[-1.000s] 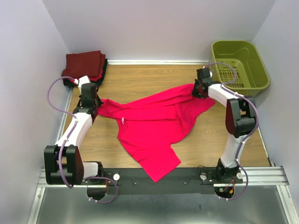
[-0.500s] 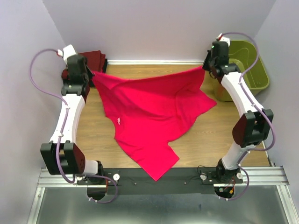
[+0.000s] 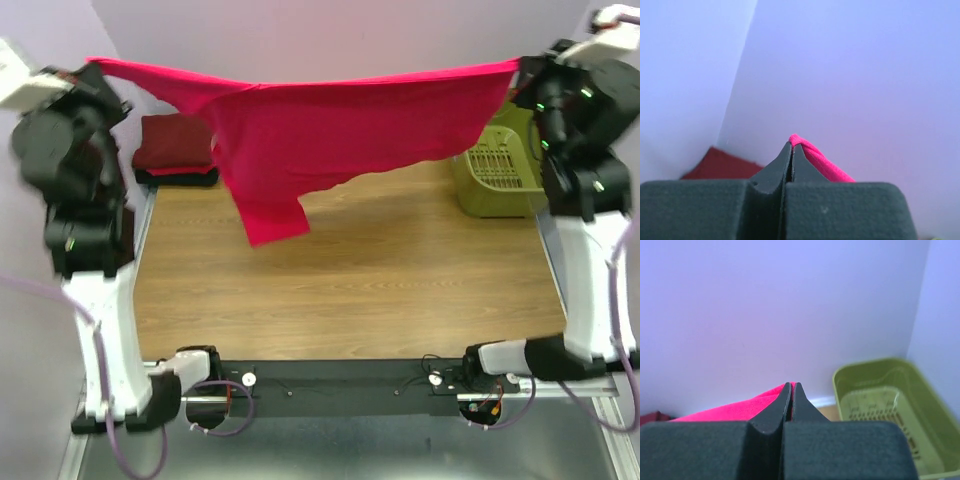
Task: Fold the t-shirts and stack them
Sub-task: Flatten the tshirt out
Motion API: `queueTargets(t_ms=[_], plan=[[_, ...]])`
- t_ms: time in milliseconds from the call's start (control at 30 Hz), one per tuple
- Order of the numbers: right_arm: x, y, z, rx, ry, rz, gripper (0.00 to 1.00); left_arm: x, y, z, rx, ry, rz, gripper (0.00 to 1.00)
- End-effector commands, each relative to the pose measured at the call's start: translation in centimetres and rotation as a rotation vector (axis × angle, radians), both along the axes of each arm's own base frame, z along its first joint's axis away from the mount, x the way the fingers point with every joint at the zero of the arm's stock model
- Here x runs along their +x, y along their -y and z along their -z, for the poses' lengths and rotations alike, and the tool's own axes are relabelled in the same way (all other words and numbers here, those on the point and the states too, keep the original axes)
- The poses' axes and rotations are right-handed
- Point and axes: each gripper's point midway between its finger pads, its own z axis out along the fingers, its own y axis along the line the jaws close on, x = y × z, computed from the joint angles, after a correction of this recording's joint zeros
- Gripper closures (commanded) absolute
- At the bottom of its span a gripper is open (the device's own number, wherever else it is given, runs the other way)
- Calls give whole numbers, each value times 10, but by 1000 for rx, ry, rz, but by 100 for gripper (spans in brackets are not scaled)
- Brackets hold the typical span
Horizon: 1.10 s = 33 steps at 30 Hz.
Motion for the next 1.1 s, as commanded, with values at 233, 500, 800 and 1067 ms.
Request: queueTargets(t_ms=[233, 500, 800, 1067], plan=[[-160, 25, -68, -137, 259, -17, 100, -214, -27, -88, 23, 371, -232, 100], [-197, 20, -75, -166, 321, -66, 99, -258, -25, -108, 85, 453, -249, 100], [-107, -7, 33, -241, 24, -146, 100, -85, 1, -16, 179, 107, -45, 100], [-4, -16, 279, -264, -432, -118, 100, 88, 24, 220, 153, -328, 162, 100]])
